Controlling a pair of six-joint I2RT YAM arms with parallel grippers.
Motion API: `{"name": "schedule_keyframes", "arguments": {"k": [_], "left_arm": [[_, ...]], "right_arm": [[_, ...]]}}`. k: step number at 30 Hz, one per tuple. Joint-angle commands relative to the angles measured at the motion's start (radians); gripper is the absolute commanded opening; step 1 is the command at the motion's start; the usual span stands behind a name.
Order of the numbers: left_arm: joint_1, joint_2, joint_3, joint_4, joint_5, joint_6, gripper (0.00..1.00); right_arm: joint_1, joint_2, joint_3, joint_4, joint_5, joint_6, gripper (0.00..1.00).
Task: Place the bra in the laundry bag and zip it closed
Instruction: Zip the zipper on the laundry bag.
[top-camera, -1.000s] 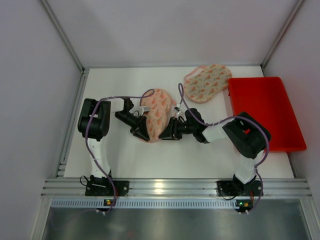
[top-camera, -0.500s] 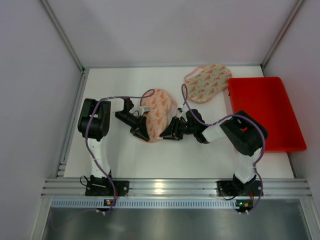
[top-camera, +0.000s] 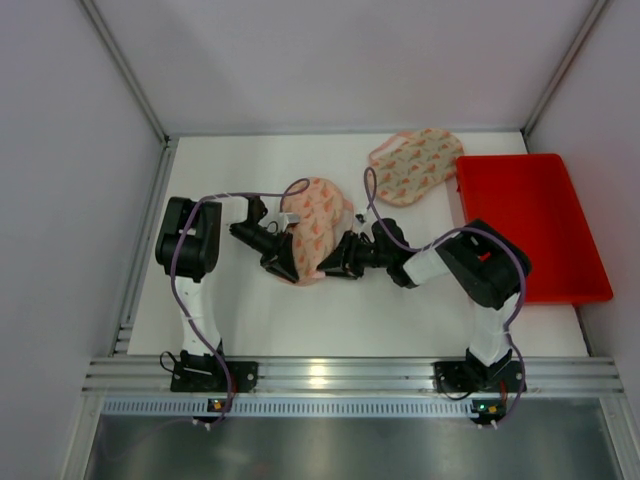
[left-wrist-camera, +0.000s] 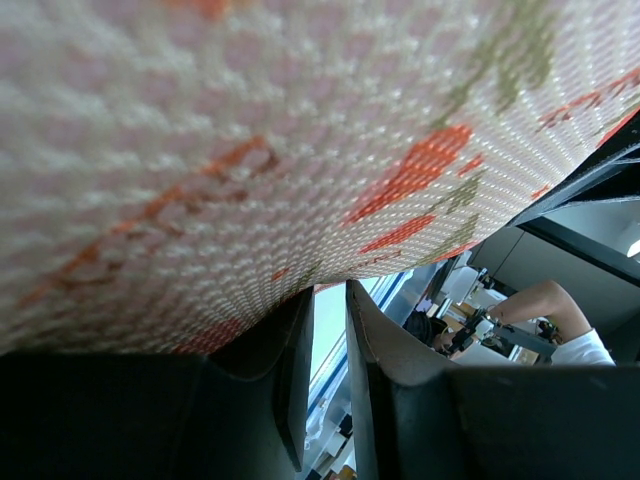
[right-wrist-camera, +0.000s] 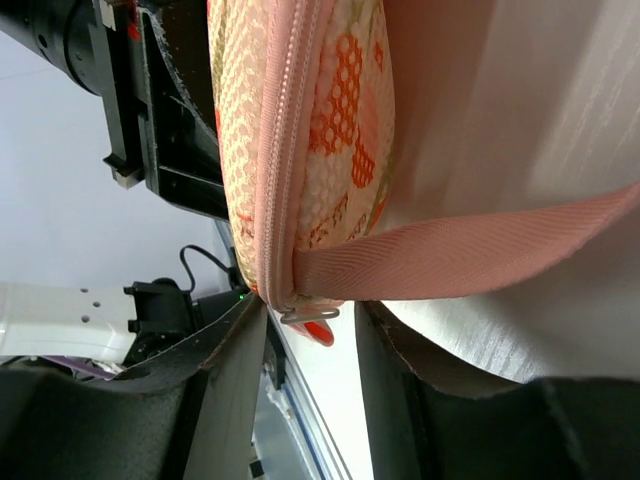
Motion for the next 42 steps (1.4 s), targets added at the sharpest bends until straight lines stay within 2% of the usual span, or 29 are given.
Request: {"name": "schedule_keyframes", "arguments": {"k": [1, 8, 14, 18, 22, 30, 36, 39, 42], "left_arm": [[0.003, 0.034, -0.019, 0.036, -0.075, 0.027, 0.25], [0.003, 0.034, -0.021, 0.036, -0.081, 0.029, 0.25], [0.008, 0.035, -0.016, 0.037, -0.103, 0.038, 0.24], [0.017, -0.004, -0.016, 0.036, -0.109, 0.058, 0.27], [0.016, -0.136, 0.004, 0.034, -0.038, 0.079, 0.32], [-0.038, -0.241, -0.001, 0.060, 0.081, -0.007, 0.34], [-0.079, -0.193, -0.084, 0.286, -0.022, -0.241, 0.31], [-0.081, -0.140, -0.104, 0.301, -0.066, -0.298, 0.27], [-0.081, -0.089, -0.133, 0.300, -0.210, -0.312, 0.23]], "right_arm": [[-0.007, 0.007, 0.033, 0.108, 0.009, 0.029, 0.40], [-0.007, 0.001, 0.022, 0.120, 0.012, 0.032, 0.24], [-0.027, -0.018, 0.009, 0.119, -0.002, 0.010, 0.00], [-0.070, -0.032, -0.008, 0.093, -0.007, -0.011, 0.00], [-0.061, -0.027, -0.013, 0.112, -0.004, 0.006, 0.00], [-0.018, 0.001, 0.002, 0.157, 0.028, 0.075, 0.00], [0.011, 0.007, -0.010, 0.169, 0.065, 0.121, 0.00], [0.017, 0.008, -0.016, 0.168, 0.074, 0.133, 0.00], [0.013, 0.001, -0.019, 0.137, 0.081, 0.121, 0.00]]}}
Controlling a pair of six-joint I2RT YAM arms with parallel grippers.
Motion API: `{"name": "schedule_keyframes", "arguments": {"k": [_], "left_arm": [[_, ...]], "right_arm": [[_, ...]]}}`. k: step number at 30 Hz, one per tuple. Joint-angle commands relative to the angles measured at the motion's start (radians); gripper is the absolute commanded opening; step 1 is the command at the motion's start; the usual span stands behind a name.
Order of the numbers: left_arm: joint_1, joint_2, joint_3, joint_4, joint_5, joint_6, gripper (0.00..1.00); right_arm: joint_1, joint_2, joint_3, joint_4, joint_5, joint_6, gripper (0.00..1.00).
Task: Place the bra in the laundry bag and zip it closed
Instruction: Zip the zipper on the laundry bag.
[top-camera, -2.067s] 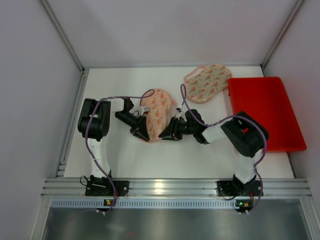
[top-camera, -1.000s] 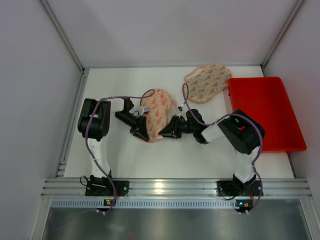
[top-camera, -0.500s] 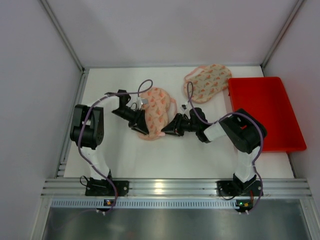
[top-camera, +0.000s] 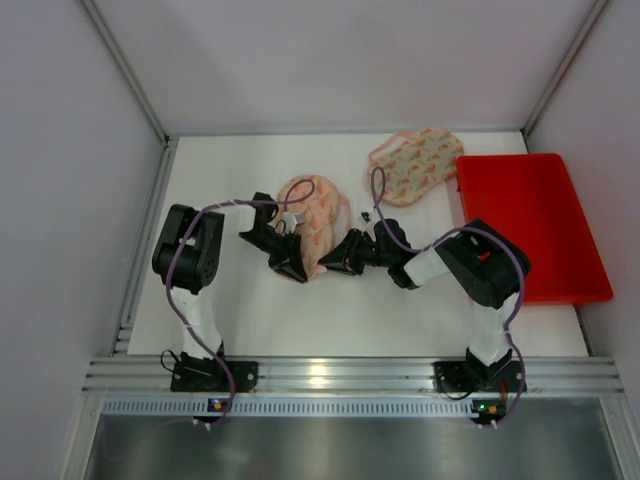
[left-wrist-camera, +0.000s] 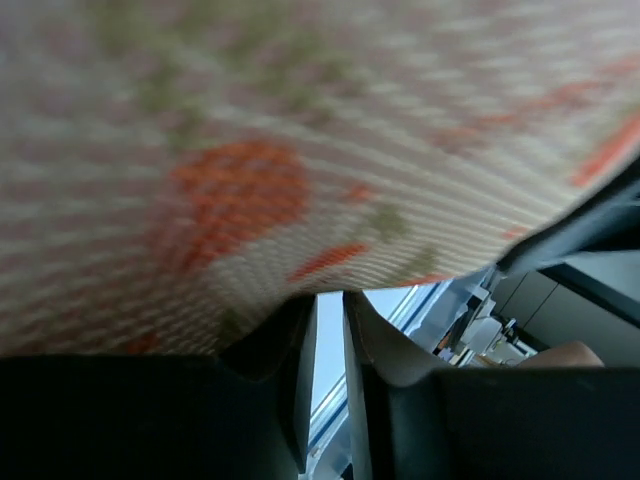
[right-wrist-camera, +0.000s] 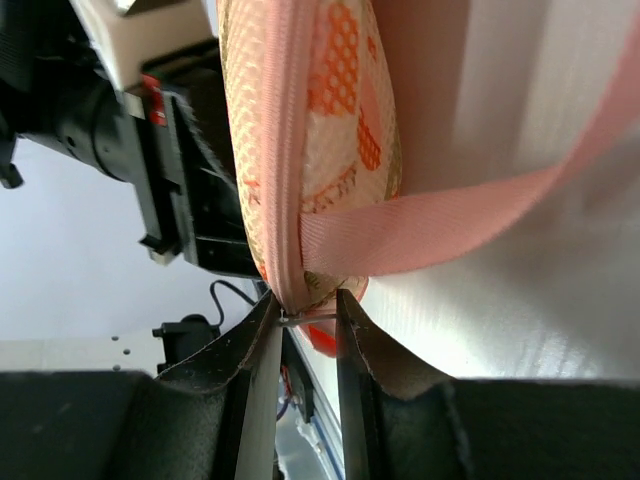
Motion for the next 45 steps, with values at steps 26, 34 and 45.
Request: {"name": "schedule_keyframes", "arguments": {"k": [26, 34, 45], "left_arm": [[-0.001, 0.071, -0.026, 0.020, -0.323, -0.045, 0.15], [-0.002, 0.068, -0.028, 0.022, -0.328, -0.047, 0.14], [0.045, -0.147, 0.029, 0.057, -0.108, 0.056, 0.34]], "right_arm": [[-0.164, 0.056, 0.172, -0.153, -0.041, -0.279, 0.00], [-0.201, 0.062, 0.200, -0.159, -0.047, -0.343, 0.00], [-0.178, 0.030, 0.142, -0.053, -0.094, -0.189, 0.00]]}}
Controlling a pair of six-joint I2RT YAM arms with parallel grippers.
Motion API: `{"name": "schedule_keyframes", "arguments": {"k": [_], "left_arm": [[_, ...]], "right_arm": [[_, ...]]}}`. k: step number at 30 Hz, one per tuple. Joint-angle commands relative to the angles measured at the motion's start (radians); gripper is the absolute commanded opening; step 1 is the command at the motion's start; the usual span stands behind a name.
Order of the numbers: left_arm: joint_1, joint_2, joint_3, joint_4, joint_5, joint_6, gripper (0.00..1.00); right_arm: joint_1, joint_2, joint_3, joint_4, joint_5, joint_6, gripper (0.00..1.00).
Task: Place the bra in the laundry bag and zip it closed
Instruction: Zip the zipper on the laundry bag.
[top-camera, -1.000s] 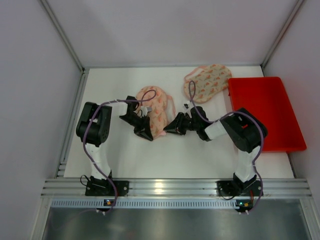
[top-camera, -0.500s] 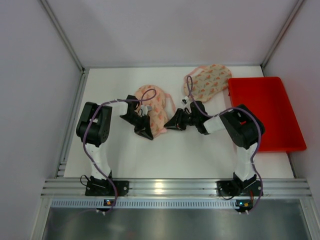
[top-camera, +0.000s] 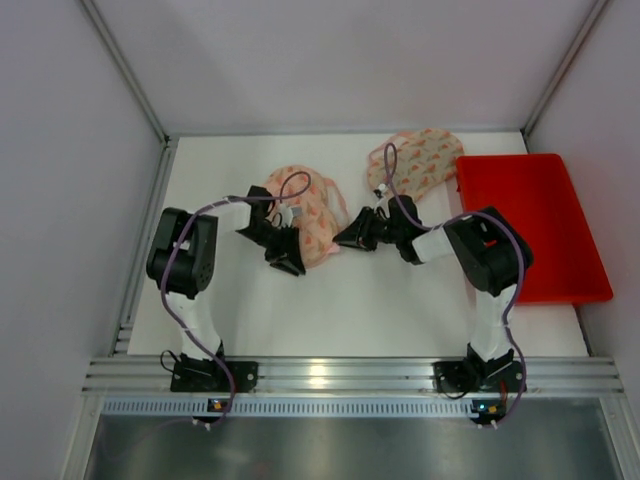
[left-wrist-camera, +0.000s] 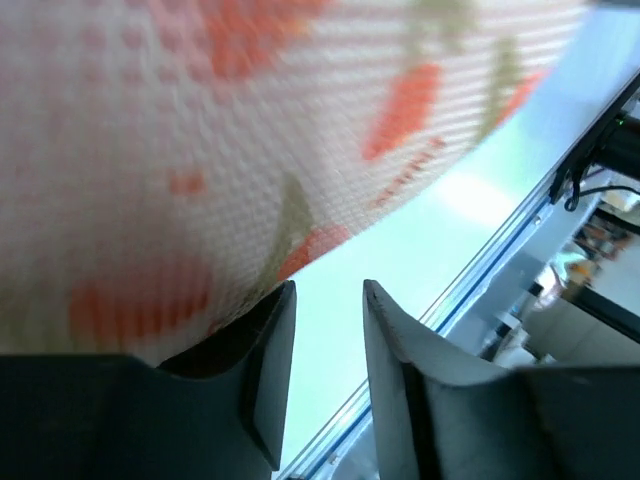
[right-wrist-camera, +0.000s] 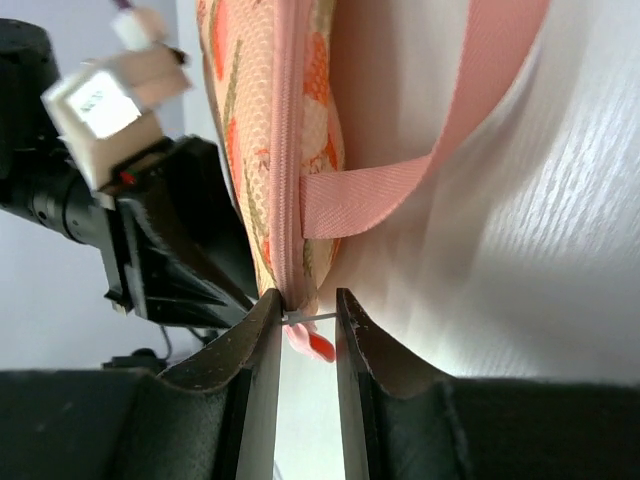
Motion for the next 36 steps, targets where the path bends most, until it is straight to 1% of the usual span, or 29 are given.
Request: {"name": "schedule_keyframes", "arguments": {"k": [1, 2, 3, 4, 5, 6, 7, 8, 9, 10, 11, 12, 13, 14, 15, 18, 24, 26, 30, 32, 36], "left_arm": [[0.033, -0.196, 0.036, 0.052, -0.016, 0.150, 0.41], [0.030, -0.293, 0.042, 0.060, -0.019, 0.179, 0.43], [0.030, -0.337, 0.045, 0.063, -0.028, 0.217, 0.45], [0.020, -0.375, 0.046, 0.062, -0.074, 0.297, 0.47], [0.007, -0.446, 0.042, 0.065, -0.114, 0.338, 0.48], [-0.034, -0.475, 0.036, 0.065, -0.148, 0.389, 0.48], [-0.065, -0.506, 0.001, 0.085, -0.245, 0.488, 0.48], [-0.104, -0.571, -0.030, 0.108, -0.289, 0.527, 0.48], [-0.172, -0.607, -0.067, 0.135, -0.313, 0.567, 0.49], [-0.205, -0.674, -0.143, 0.186, -0.371, 0.658, 0.49], [-0.245, -0.705, -0.183, 0.219, -0.407, 0.703, 0.49], [-0.319, -0.736, -0.263, 0.250, -0.436, 0.797, 0.49], [-0.348, -0.785, -0.298, 0.313, -0.445, 0.843, 0.49], [-0.368, -0.802, -0.332, 0.345, -0.446, 0.881, 0.49], [-0.392, -0.814, -0.384, 0.373, -0.441, 0.953, 0.49], [-0.406, -0.814, -0.435, 0.457, -0.438, 1.052, 0.49], [-0.406, -0.758, -0.524, 0.638, -0.429, 1.190, 0.49], [-0.406, -0.736, -0.527, 0.674, -0.423, 1.201, 0.49], [-0.406, -0.704, -0.532, 0.674, -0.384, 1.227, 0.48], [-0.406, -0.684, -0.533, 0.713, -0.376, 1.233, 0.47], [-0.406, -0.644, -0.526, 0.731, -0.378, 1.258, 0.44]], "right_arm": [[0.026, -0.035, -0.049, 0.147, -0.013, 0.134, 0.00], [0.032, -0.030, -0.060, 0.196, -0.023, 0.163, 0.00], [0.041, -0.027, -0.077, 0.218, -0.024, 0.212, 0.00], [0.058, -0.027, -0.082, 0.235, -0.026, 0.229, 0.00], [0.067, -0.029, -0.082, 0.239, -0.023, 0.240, 0.00], [0.078, -0.033, -0.080, 0.239, -0.020, 0.251, 0.00], [0.096, -0.040, -0.077, 0.241, -0.018, 0.258, 0.00], [0.106, -0.043, -0.076, 0.241, -0.010, 0.266, 0.00], [0.113, -0.043, -0.076, 0.243, -0.006, 0.293, 0.00], [0.130, -0.044, -0.074, 0.239, -0.001, 0.306, 0.00], [0.138, -0.047, -0.074, 0.230, 0.003, 0.317, 0.00], [0.147, -0.049, -0.071, 0.223, 0.006, 0.324, 0.00], [0.156, -0.055, -0.068, 0.201, 0.010, 0.327, 0.00], [0.161, -0.055, -0.070, 0.190, 0.014, 0.334, 0.00], [0.170, -0.058, -0.070, 0.189, 0.016, 0.344, 0.00], [0.182, -0.064, -0.082, 0.175, 0.031, 0.369, 0.00], [0.196, -0.069, -0.083, 0.134, 0.042, 0.401, 0.00], [0.199, -0.064, -0.080, 0.120, 0.045, 0.412, 0.00], [0.202, -0.060, -0.079, 0.123, 0.043, 0.444, 0.00], [0.202, -0.060, -0.079, 0.124, 0.045, 0.453, 0.00], [0.201, -0.060, -0.086, 0.126, 0.049, 0.461, 0.00]]}}
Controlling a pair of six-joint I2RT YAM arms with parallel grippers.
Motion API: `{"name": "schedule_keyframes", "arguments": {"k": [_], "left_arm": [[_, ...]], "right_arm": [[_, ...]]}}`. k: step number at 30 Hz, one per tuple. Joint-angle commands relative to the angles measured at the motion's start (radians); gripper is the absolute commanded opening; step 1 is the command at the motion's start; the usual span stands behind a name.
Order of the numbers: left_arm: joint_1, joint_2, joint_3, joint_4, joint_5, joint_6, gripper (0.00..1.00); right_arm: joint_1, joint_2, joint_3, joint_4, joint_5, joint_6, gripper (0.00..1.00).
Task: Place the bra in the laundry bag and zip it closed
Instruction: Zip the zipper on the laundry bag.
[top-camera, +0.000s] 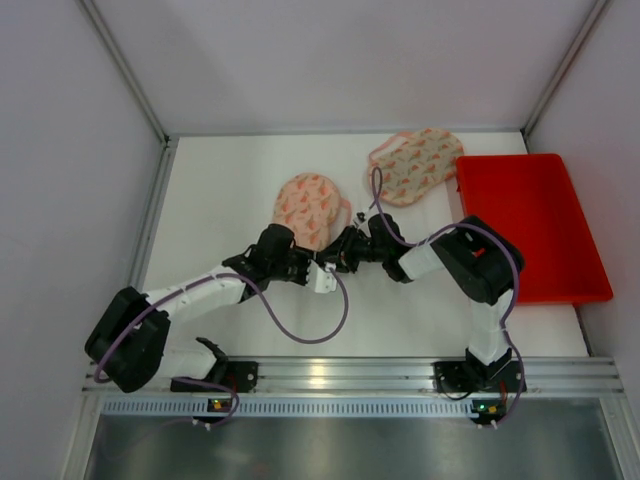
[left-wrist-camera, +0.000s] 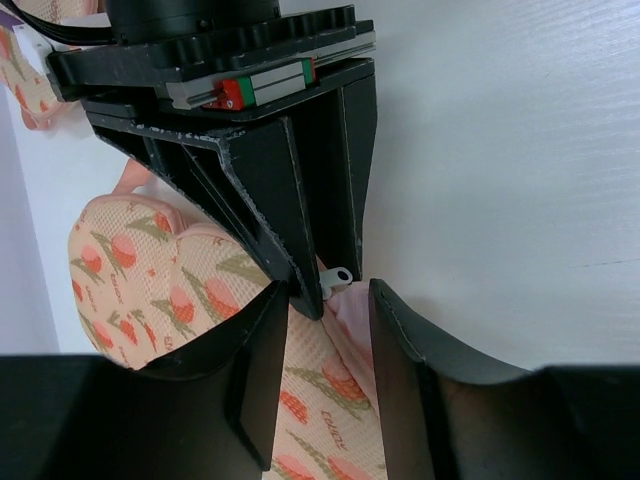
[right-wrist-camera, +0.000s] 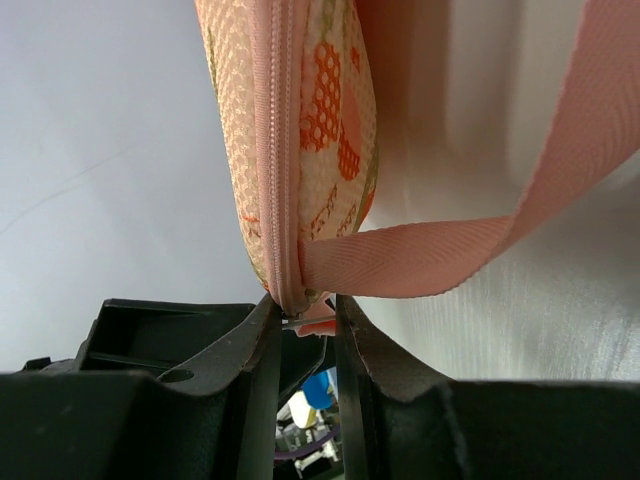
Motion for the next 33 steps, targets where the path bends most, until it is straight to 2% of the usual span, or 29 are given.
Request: {"name": "schedule_keyframes", "arguments": {"k": [1, 13, 21, 33], "left_arm": [[-0.001, 0.023, -0.001, 0.083, 0.046, 0.056, 0.43], [0.000, -0.102, -0.093, -0.007, 0.046, 0.103, 0.43], [0.000, -0.053, -0.064, -0.004, 0.034, 0.108, 0.43], [0.000, 0.007, -0.058, 0.115, -0.034, 0.040, 0.37]], "right_arm": [[0.015, -0.038, -0.004, 0.021, 0.015, 0.026, 0.00], [0.010, -0.016, -0.004, 0.047, 0.017, 0.056, 0.00], [0.010, -0.013, -0.011, 0.067, 0.010, 0.087, 0.00], [0.018, -0.013, -0.021, 0.058, 0.007, 0.096, 0.00]]}}
